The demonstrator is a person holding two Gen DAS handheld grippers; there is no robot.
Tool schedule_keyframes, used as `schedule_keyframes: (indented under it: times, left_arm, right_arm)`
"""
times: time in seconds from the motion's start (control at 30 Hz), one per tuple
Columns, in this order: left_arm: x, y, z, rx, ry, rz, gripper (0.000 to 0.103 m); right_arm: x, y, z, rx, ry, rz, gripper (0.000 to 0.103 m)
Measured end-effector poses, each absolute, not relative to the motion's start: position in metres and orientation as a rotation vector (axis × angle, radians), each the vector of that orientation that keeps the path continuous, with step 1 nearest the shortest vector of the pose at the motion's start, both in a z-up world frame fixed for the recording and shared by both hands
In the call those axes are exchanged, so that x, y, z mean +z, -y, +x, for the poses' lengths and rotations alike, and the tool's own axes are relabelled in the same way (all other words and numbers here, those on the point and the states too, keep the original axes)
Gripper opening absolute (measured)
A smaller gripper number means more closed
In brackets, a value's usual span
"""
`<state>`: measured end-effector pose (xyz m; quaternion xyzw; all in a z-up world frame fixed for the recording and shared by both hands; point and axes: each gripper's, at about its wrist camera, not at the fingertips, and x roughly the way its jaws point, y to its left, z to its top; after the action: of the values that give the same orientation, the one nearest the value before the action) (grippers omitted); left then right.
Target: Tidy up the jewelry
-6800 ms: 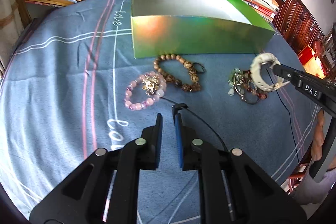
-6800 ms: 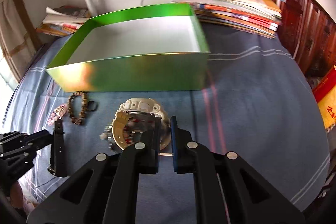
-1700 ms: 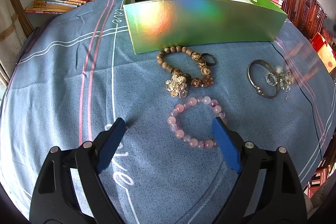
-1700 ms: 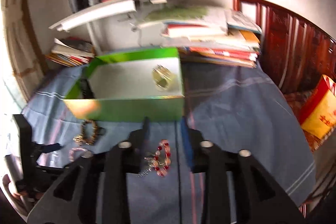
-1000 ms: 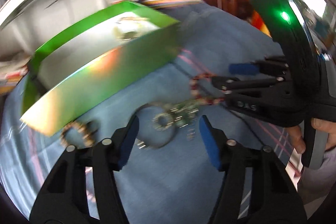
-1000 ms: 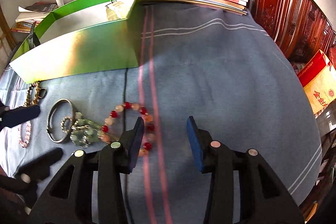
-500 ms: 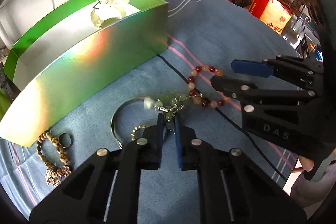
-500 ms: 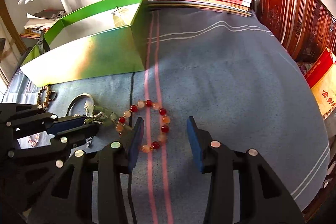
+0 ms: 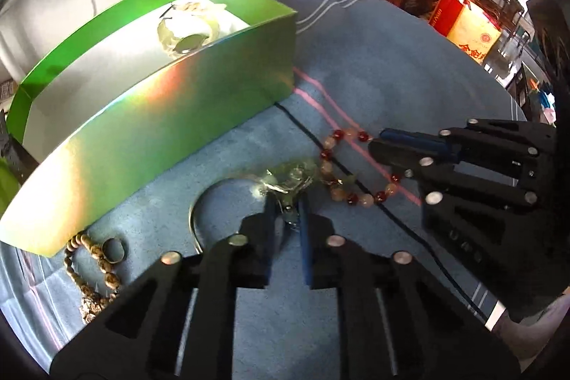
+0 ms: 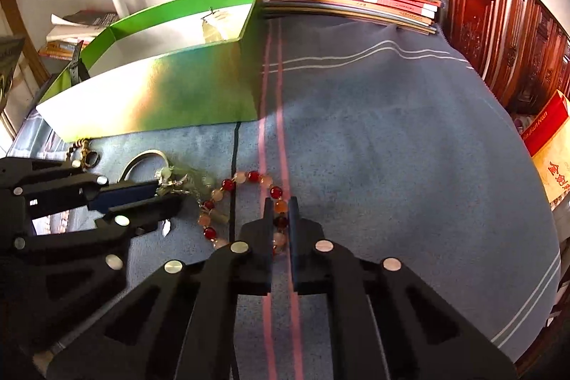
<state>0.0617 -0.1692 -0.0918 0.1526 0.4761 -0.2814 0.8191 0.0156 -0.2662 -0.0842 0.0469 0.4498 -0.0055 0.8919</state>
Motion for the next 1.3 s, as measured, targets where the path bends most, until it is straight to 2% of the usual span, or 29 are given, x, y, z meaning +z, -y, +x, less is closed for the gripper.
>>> schedule_keyframes:
  times: [0.3,0.6,1.03,1.23,1.3]
  left_arm:
    - [-0.058,0.134,0.051,-0.538,-0.931,0.256,0.01]
    - [-0.015,0.078,0.03,-0.46,-0.827,0.181,0.01]
    - [0.045,0.024,0.059,-0.299,-0.686,0.117,0.008]
    - [0.032,0.01,0.073,-0.276,-0.754,0.09,0.009]
    - [0.013,0.003,0.069,-0.248,-0.801,0.106,0.019]
  right_arm:
    - [-0.059,0.276,0.005,-0.056,-0.862,0.111,0.008]
    - [-0.027,0.244,0.0,0.028,-0.781,0.07,0.008]
    - [0.069,0.195,0.027,0.145,-0.576,0.0,0.008]
    - [0.068,0.182,0.043,0.154,-0.594,-0.005,0.008]
    - [0.055,0.181,0.037,0.155,-0.62,-0.014,0.008]
